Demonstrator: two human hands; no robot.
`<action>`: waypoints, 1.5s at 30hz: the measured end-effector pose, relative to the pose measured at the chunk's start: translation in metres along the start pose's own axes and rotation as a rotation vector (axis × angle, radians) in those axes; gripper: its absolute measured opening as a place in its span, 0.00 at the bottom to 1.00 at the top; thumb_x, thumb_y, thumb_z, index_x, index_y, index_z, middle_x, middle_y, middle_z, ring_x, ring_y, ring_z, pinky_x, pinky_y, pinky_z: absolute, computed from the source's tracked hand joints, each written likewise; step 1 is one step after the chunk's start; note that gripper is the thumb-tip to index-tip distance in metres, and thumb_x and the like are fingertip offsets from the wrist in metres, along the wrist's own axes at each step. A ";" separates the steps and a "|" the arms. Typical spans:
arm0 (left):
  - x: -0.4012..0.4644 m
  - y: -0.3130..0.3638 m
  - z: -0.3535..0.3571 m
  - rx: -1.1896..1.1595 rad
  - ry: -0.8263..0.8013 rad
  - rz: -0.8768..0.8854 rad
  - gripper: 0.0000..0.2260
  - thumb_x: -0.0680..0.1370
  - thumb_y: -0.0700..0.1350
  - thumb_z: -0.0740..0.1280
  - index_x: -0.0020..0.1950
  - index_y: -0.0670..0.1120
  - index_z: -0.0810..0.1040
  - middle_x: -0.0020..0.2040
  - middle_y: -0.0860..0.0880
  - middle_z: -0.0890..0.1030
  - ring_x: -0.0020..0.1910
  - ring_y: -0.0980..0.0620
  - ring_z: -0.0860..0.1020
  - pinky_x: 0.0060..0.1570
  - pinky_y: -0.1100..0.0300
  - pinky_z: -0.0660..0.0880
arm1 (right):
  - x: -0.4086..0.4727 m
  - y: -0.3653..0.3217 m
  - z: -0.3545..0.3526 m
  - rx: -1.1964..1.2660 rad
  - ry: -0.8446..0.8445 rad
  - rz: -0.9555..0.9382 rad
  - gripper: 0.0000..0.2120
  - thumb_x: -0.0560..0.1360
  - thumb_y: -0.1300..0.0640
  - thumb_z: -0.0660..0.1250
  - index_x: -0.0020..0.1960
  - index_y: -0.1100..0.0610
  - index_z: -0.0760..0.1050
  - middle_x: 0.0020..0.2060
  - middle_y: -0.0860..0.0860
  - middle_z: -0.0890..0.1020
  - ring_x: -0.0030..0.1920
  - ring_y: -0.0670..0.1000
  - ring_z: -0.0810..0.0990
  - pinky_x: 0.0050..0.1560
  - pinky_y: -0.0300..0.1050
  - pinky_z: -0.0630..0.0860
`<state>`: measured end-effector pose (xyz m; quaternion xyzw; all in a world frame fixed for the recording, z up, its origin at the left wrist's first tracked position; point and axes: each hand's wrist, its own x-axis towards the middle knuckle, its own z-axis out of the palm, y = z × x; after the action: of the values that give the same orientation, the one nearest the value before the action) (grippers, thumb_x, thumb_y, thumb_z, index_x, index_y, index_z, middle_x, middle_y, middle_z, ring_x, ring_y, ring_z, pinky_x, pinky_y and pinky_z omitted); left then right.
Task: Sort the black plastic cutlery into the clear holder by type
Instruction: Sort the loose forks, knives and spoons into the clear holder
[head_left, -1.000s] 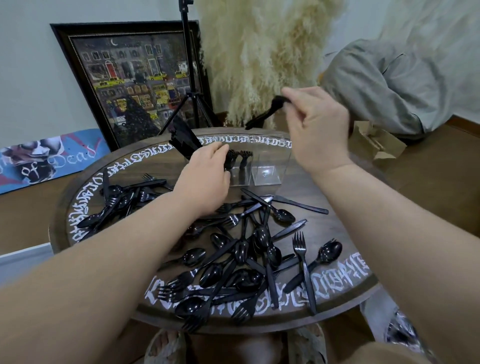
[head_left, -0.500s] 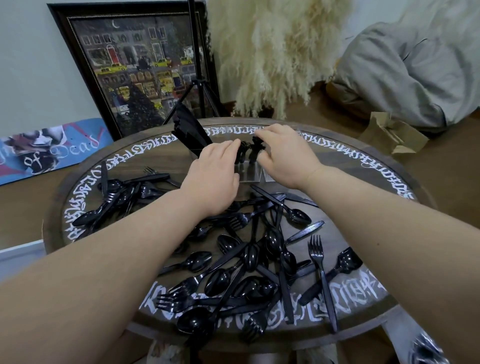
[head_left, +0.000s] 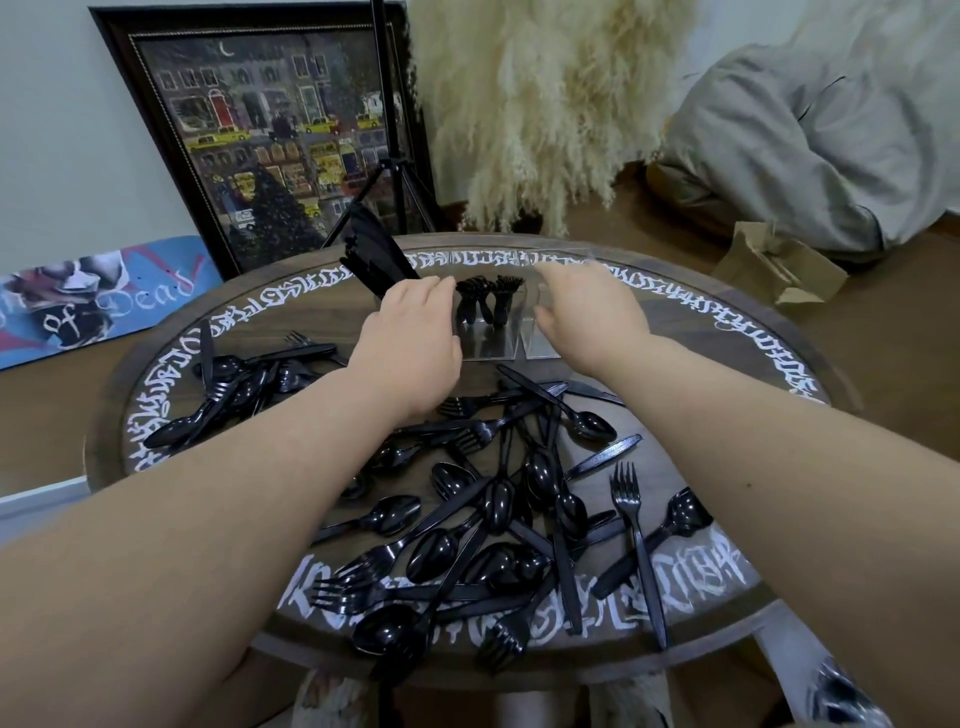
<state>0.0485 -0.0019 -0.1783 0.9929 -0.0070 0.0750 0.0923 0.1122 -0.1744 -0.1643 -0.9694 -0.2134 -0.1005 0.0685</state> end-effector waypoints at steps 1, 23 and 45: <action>0.001 0.000 0.002 0.006 -0.010 0.000 0.25 0.80 0.45 0.58 0.76 0.42 0.56 0.75 0.46 0.60 0.74 0.45 0.56 0.70 0.46 0.61 | 0.000 0.000 0.002 0.010 0.002 0.008 0.17 0.80 0.56 0.59 0.68 0.58 0.69 0.58 0.57 0.80 0.59 0.60 0.74 0.55 0.52 0.72; -0.014 -0.004 0.000 -0.184 0.020 0.011 0.20 0.79 0.40 0.58 0.72 0.45 0.65 0.69 0.46 0.66 0.69 0.47 0.65 0.66 0.51 0.67 | -0.014 -0.014 0.009 0.227 0.082 0.086 0.13 0.80 0.57 0.60 0.59 0.56 0.79 0.51 0.54 0.84 0.55 0.58 0.79 0.55 0.51 0.76; -0.106 0.061 0.012 0.002 -0.291 0.117 0.26 0.75 0.59 0.66 0.70 0.55 0.67 0.67 0.50 0.69 0.68 0.47 0.63 0.66 0.52 0.66 | -0.166 0.052 -0.011 0.260 -0.592 0.386 0.22 0.71 0.39 0.69 0.33 0.57 0.73 0.29 0.51 0.75 0.33 0.51 0.75 0.35 0.45 0.71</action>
<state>-0.0562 -0.0642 -0.1952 0.9912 -0.0782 -0.0646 0.0850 -0.0147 -0.2893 -0.1957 -0.9620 -0.0483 0.2269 0.1441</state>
